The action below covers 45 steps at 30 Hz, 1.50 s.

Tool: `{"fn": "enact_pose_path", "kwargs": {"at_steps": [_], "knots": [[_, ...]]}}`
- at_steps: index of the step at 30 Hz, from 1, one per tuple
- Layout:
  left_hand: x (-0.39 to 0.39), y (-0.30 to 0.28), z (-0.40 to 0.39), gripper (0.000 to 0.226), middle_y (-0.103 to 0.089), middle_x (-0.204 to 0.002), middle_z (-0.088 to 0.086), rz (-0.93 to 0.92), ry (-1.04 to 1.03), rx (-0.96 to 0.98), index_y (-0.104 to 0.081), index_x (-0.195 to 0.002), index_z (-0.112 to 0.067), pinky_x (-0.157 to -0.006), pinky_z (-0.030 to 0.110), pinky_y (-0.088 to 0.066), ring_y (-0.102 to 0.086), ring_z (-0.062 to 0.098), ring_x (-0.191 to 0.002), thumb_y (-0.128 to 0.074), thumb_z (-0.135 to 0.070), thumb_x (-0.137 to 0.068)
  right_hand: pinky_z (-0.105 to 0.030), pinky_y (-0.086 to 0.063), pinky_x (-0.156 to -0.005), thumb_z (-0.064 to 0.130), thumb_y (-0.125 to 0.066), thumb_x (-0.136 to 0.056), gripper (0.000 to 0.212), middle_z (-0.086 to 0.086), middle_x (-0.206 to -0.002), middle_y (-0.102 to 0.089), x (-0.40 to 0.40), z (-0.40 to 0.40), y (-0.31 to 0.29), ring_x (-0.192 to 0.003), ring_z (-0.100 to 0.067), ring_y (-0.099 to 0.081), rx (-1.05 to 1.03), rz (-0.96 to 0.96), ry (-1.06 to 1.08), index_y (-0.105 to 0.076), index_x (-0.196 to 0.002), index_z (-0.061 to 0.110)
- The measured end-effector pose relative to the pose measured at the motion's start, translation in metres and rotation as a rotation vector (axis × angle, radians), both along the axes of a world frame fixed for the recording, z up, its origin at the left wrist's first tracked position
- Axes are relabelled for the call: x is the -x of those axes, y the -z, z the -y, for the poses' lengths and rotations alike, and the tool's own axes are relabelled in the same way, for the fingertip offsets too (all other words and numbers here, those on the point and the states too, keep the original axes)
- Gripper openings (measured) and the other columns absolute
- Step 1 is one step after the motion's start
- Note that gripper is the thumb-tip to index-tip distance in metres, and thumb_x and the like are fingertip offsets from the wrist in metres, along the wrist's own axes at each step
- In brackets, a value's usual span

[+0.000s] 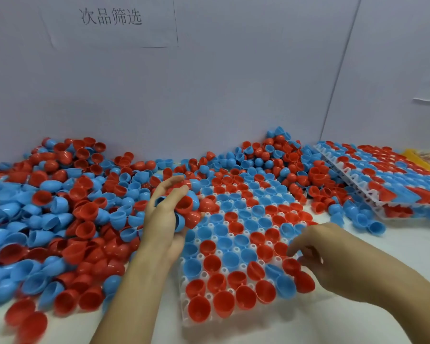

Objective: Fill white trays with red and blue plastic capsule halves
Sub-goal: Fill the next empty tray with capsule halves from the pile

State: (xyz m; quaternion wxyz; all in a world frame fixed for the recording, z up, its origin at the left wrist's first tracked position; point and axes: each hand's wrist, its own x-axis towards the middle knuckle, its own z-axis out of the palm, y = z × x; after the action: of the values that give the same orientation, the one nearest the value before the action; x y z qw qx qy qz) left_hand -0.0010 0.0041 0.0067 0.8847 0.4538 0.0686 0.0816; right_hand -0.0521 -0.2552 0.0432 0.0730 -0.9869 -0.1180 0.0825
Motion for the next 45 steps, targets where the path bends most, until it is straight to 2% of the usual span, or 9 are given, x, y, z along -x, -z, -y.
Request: {"fn": "enact_pose_path", "kwargs": {"at_steps": [4, 7, 9, 13, 19, 22, 29, 37, 45], "knots": [[0.002, -0.001, 0.004, 0.025, -0.073, -0.112, 0.014, 0.005, 0.153, 0.034, -0.073, -0.103, -0.022, -0.053, 0.03, -0.056, -0.073, 0.025, -0.083, -0.067, -0.01, -0.082, -0.009, -0.051, -0.069, 0.022, -0.057, -0.099, 0.027, 0.031, -0.104, -0.059, -0.02, -0.025, 0.001, -0.089, 0.01, -0.06, -0.397, 0.214, -0.035, -0.066, -0.119, 0.038], [0.005, -0.003, 0.006, 0.029, -0.076, -0.102, 0.011, 0.031, 0.227, 0.021, -0.075, -0.099, -0.024, -0.051, 0.029, -0.056, -0.074, 0.023, -0.079, -0.068, -0.013, -0.074, -0.012, -0.055, -0.07, 0.032, -0.067, -0.093, 0.036, 0.023, -0.105, -0.06, -0.034, -0.057, 0.005, -0.09, 0.01, -0.063, -0.673, 0.179, -0.075, -0.056, -0.125, 0.043], [0.006, -0.003, 0.006, 0.025, -0.076, -0.1, 0.01, 0.037, 0.231, 0.014, -0.075, -0.099, -0.024, -0.052, 0.029, -0.057, -0.073, 0.023, -0.079, -0.064, -0.009, -0.082, -0.01, -0.054, -0.069, 0.029, -0.075, -0.087, 0.042, 0.018, -0.104, -0.061, -0.041, -0.074, 0.008, -0.092, 0.011, -0.062, -0.742, 0.144, -0.117, -0.057, -0.123, 0.042], [0.004, -0.003, 0.0, 0.021, -0.075, -0.106, 0.011, 0.009, 0.164, 0.052, -0.072, -0.106, -0.019, -0.054, 0.029, -0.057, -0.073, 0.021, -0.08, -0.06, -0.009, -0.092, -0.012, -0.052, -0.076, 0.016, -0.076, -0.087, 0.017, 0.015, -0.09, -0.07, -0.051, -0.093, 0.012, -0.086, 0.0, -0.066, -0.842, 0.293, -0.118, -0.073, -0.102, 0.025], [0.003, -0.005, -0.002, 0.034, -0.073, -0.105, 0.014, -0.033, 0.097, 0.173, -0.071, -0.104, -0.019, -0.066, 0.037, -0.059, -0.072, 0.026, -0.087, -0.072, -0.019, -0.07, -0.016, -0.053, -0.076, 0.018, -0.072, -0.09, 0.012, 0.016, -0.092, -0.071, -0.057, -0.107, 0.019, -0.085, -0.002, -0.066, -0.916, 0.392, -0.104, -0.073, -0.101, 0.023], [0.003, -0.006, -0.005, 0.025, -0.072, -0.104, 0.016, -0.063, 0.076, 0.246, -0.07, -0.102, -0.017, -0.061, 0.038, -0.061, -0.073, 0.028, -0.084, -0.072, -0.014, -0.078, -0.019, -0.056, -0.072, 0.015, -0.067, -0.094, 0.013, 0.015, -0.088, -0.072, -0.06, -0.113, 0.016, -0.08, -0.004, -0.07, -0.978, 0.468, -0.064, -0.07, -0.097, 0.027], [0.003, -0.006, -0.007, 0.012, -0.073, -0.104, 0.011, -0.118, 0.116, 0.084, -0.075, -0.096, -0.024, -0.051, 0.029, -0.054, -0.071, 0.02, -0.074, -0.075, -0.026, -0.084, -0.018, -0.055, -0.068, 0.006, -0.063, -0.094, 0.016, 0.007, -0.075, -0.071, -0.074, -0.128, 0.001, -0.067, -0.007, -0.067, -0.734, 0.59, -0.033, -0.078, -0.09, 0.012], [0.006, -0.009, -0.009, 0.035, -0.076, -0.104, 0.011, -0.127, 0.318, 0.001, -0.08, -0.099, -0.016, -0.046, 0.024, -0.05, -0.069, 0.019, -0.081, -0.078, -0.045, -0.08, -0.036, -0.056, -0.084, -0.003, -0.054, -0.097, 0.025, -0.014, -0.1, -0.069, -0.088, -0.141, -0.017, -0.091, -0.026, -0.065, -0.498, 0.653, -0.098, -0.076, -0.106, 0.004], [0.004, -0.009, -0.01, 0.037, -0.075, -0.102, 0.013, -0.071, 0.304, 0.077, -0.08, -0.101, -0.013, -0.044, 0.023, -0.05, -0.07, 0.019, -0.081, -0.077, -0.043, -0.079, -0.026, -0.054, -0.085, 0.006, -0.059, -0.092, 0.033, 0.001, -0.105, -0.065, -0.088, -0.14, -0.019, -0.091, -0.011, -0.062, -0.663, 0.574, -0.074, -0.064, -0.123, 0.016]]}}
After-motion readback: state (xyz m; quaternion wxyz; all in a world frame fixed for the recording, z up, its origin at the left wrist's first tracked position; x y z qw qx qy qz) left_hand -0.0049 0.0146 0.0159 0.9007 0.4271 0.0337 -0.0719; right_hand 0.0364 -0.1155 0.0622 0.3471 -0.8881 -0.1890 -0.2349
